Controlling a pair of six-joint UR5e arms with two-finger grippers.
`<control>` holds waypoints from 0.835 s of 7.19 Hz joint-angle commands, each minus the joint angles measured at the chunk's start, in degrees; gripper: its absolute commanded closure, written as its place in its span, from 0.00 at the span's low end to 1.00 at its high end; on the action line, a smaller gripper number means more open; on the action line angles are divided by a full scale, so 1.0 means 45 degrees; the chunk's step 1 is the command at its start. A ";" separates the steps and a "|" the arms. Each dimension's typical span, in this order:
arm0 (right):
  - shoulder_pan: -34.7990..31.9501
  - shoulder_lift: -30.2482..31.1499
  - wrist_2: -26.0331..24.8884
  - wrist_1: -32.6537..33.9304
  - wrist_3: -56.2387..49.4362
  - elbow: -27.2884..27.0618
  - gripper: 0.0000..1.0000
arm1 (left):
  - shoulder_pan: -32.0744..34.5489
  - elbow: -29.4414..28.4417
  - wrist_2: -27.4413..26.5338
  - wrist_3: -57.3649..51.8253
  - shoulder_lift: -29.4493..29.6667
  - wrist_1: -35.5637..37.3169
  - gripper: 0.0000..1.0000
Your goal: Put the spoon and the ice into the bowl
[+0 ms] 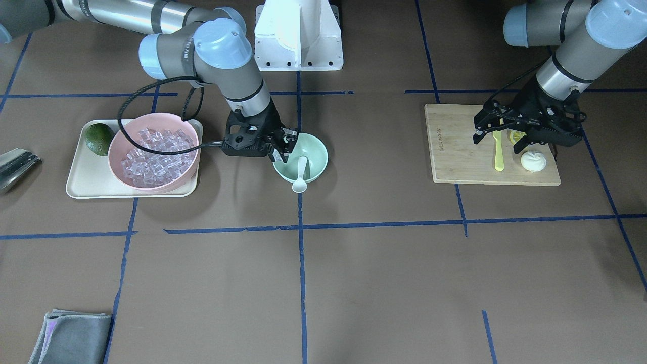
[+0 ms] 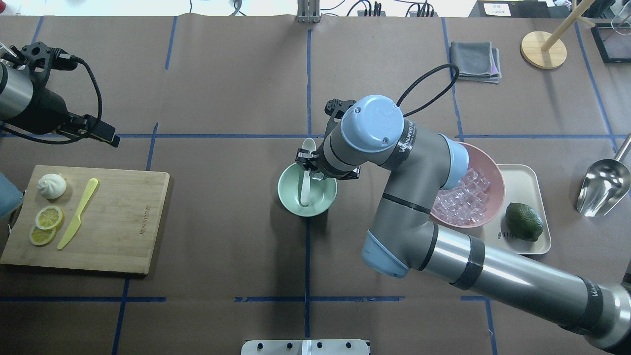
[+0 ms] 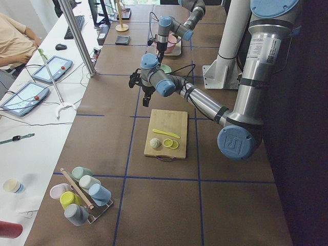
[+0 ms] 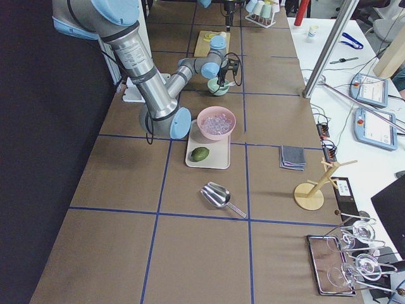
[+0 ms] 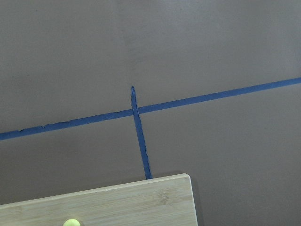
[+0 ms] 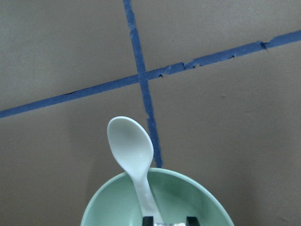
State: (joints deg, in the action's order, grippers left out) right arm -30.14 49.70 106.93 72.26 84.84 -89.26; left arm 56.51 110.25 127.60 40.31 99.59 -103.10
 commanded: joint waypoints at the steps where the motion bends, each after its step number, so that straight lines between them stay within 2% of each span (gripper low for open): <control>1: 0.0096 -0.0030 -0.0033 -0.0628 0.0053 0.0208 0.00 | 0.0001 -0.0008 0.0004 0.0008 -0.0003 0.0001 0.00; 2: -0.0214 0.0183 0.0200 -0.0474 0.0033 -0.0450 0.00 | 0.0001 -0.0008 -0.0015 0.0008 -0.0022 0.0001 0.00; 3: -0.1454 0.1345 0.1768 -0.0434 -0.0083 -0.1617 0.00 | 0.0021 0.0012 -0.0015 -0.0011 -0.0177 0.0001 0.00; 4: -0.3555 0.2846 0.4104 -0.0453 -0.0529 -0.2499 0.00 | 0.0021 -0.0007 -0.0034 -0.0243 -0.0372 0.0001 0.00; 5: -0.5548 0.3924 0.6003 -0.0453 -0.2699 -0.2643 0.00 | 0.0021 -0.0027 -0.0093 -0.0787 -0.0800 0.0001 0.00; 6: -0.7173 0.5250 0.7124 -0.0414 -0.5428 -0.2528 0.00 | 0.0176 -0.0046 -0.0132 -0.1566 -0.1094 0.0020 0.00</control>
State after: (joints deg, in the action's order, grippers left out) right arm -52.73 66.27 131.00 70.26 73.09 -100.17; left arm 56.80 110.14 127.23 36.75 96.37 -103.07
